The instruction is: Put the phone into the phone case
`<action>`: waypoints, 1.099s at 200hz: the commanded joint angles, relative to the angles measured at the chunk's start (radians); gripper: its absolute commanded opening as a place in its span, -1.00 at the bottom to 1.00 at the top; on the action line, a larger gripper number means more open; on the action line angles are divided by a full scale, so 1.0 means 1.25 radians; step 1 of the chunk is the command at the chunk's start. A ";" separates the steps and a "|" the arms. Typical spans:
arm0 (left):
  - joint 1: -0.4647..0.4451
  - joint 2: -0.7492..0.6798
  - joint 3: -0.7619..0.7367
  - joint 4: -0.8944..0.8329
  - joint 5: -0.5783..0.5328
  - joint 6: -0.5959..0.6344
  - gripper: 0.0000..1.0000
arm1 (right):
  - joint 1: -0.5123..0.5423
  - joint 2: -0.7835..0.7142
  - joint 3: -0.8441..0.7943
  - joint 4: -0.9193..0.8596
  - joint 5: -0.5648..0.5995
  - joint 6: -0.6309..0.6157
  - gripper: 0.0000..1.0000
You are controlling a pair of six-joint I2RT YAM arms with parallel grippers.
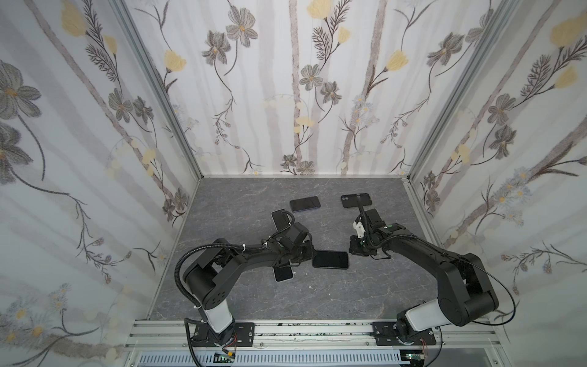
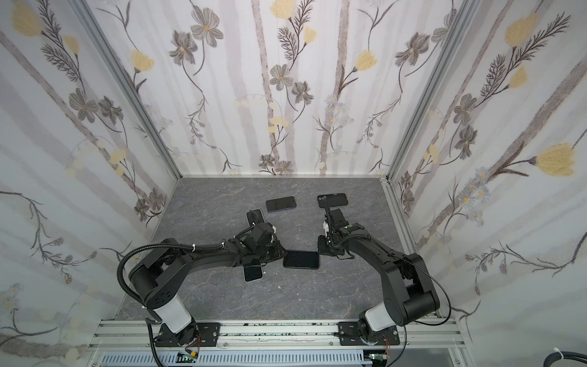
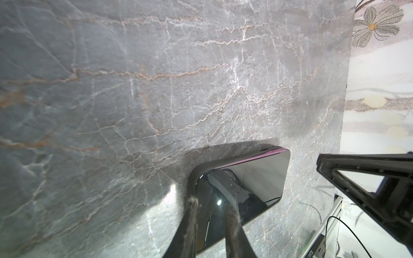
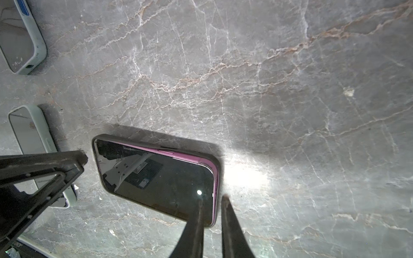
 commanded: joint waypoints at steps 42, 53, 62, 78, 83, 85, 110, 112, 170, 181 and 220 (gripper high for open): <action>0.007 0.022 0.021 -0.016 -0.011 0.019 -0.56 | -0.007 0.046 0.004 0.009 -0.043 -0.029 -0.76; 0.009 0.023 0.021 -0.016 -0.010 0.020 -0.57 | -0.007 0.050 0.004 0.009 -0.044 -0.031 -0.76; 0.010 0.024 0.022 -0.016 -0.011 0.022 -0.56 | -0.008 0.054 0.005 0.010 -0.045 -0.033 -0.75; 0.011 0.027 0.027 -0.021 -0.012 0.027 -0.57 | -0.010 0.061 0.006 0.009 -0.046 -0.036 -0.73; 0.011 0.030 0.030 -0.022 -0.012 0.027 -0.57 | -0.010 0.062 0.007 0.009 -0.046 -0.036 -0.73; 0.012 0.030 0.030 -0.022 -0.012 0.028 -0.57 | -0.009 0.063 0.008 0.008 -0.047 -0.037 -0.73; 0.015 0.039 0.039 -0.023 -0.012 0.033 -0.58 | -0.011 0.068 0.014 0.008 -0.053 -0.040 -0.79; 0.015 0.040 0.040 -0.023 -0.011 0.033 -0.58 | -0.012 0.068 0.015 0.008 -0.053 -0.040 -0.79; 0.016 0.051 0.055 -0.034 -0.009 0.044 -0.59 | -0.015 0.096 0.022 0.003 -0.054 -0.051 -0.79; 0.016 0.053 0.055 -0.034 -0.010 0.046 -0.59 | -0.015 0.102 0.024 0.001 -0.054 -0.053 -0.79; 0.016 0.056 0.053 -0.033 -0.008 0.046 -0.59 | -0.015 0.119 0.022 0.008 -0.049 -0.060 -0.79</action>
